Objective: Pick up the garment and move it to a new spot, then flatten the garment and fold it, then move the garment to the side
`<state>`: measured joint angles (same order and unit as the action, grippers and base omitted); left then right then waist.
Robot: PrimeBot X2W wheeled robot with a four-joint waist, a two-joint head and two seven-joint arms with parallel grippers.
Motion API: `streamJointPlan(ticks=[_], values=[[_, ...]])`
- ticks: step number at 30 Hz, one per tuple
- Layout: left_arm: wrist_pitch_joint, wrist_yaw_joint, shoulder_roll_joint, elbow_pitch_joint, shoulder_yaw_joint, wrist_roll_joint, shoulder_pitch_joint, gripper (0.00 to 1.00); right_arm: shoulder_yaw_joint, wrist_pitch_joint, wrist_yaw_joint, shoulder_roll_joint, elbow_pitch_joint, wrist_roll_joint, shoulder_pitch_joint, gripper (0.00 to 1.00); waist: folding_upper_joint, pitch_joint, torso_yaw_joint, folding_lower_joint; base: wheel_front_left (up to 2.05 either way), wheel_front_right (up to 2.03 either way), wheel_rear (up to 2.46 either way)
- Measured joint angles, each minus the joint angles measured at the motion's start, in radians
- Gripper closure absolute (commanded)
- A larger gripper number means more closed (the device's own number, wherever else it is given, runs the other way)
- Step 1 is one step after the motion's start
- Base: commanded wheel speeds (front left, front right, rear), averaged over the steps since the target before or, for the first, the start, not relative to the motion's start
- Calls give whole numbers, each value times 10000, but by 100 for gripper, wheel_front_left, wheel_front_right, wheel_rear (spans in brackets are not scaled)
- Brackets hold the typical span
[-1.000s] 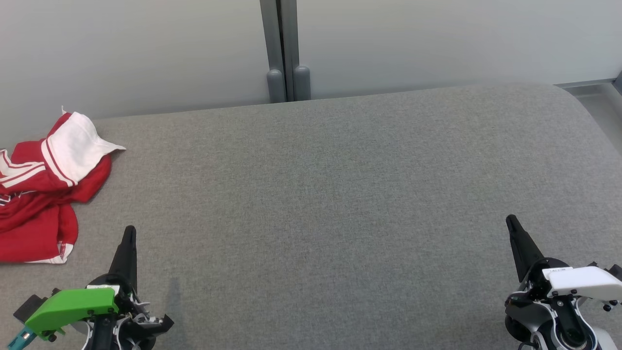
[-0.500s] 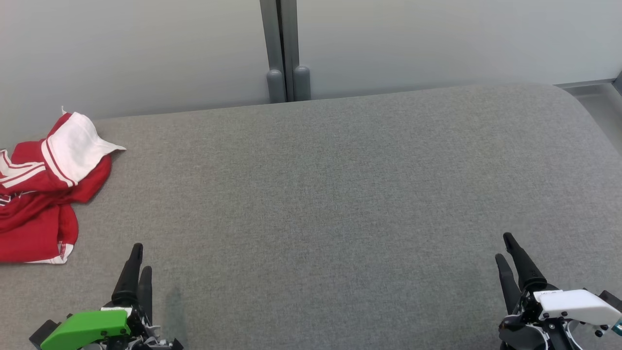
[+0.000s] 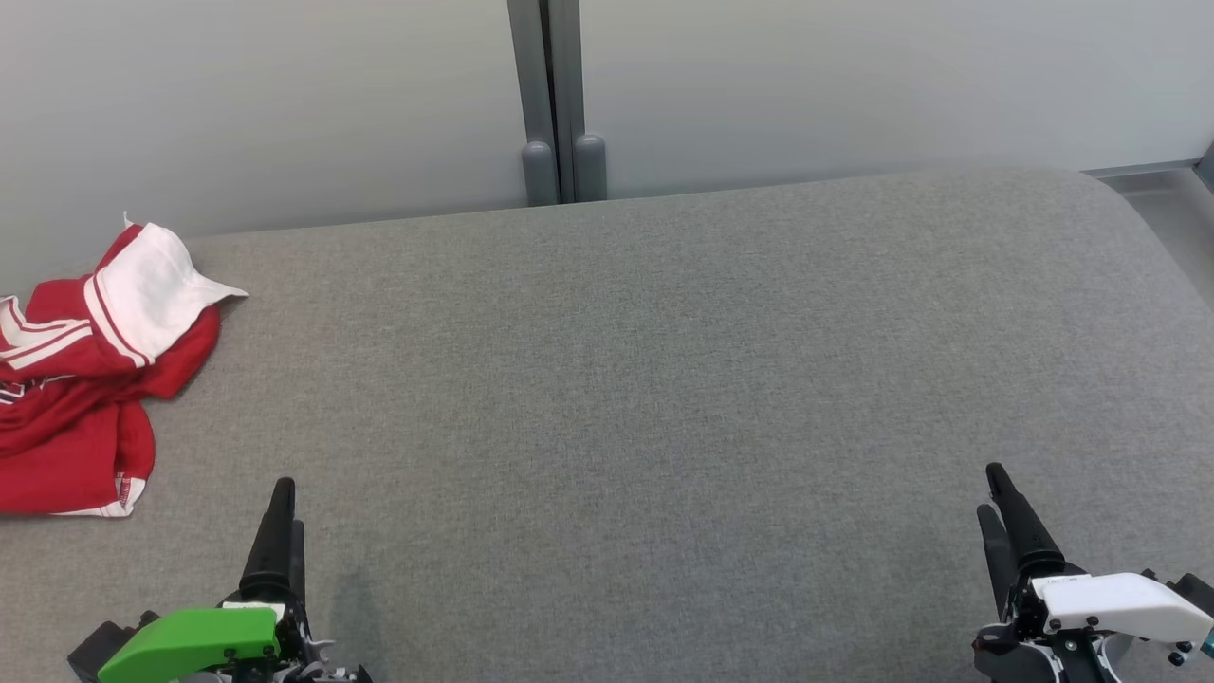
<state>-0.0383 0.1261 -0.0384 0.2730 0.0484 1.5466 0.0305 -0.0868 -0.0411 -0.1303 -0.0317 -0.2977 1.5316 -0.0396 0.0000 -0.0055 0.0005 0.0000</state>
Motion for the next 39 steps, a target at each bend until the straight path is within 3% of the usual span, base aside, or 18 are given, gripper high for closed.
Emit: streamJointPlan(ticks=[10, 26, 39], values=[[410, -267, -4, -456, -221, -1588, -3, 0, -146, 437, 0, -13, 385, -2071, 6, 0, 0, -39, 1, 0, 0, 0, 0], [1014, -738, -13, -1344, -884, -5204, -13, 0, -105, 1035, 0, -54, 1455, -6017, 142, 0, 0, -74, 26, 1, 0, 0, 0], [1417, -911, -27, -1381, -1189, -7497, -275, 0, 330, 1423, 0, -77, 1689, -8280, 379, 0, 0, -103, 54, 0, 0, 0, 0]])
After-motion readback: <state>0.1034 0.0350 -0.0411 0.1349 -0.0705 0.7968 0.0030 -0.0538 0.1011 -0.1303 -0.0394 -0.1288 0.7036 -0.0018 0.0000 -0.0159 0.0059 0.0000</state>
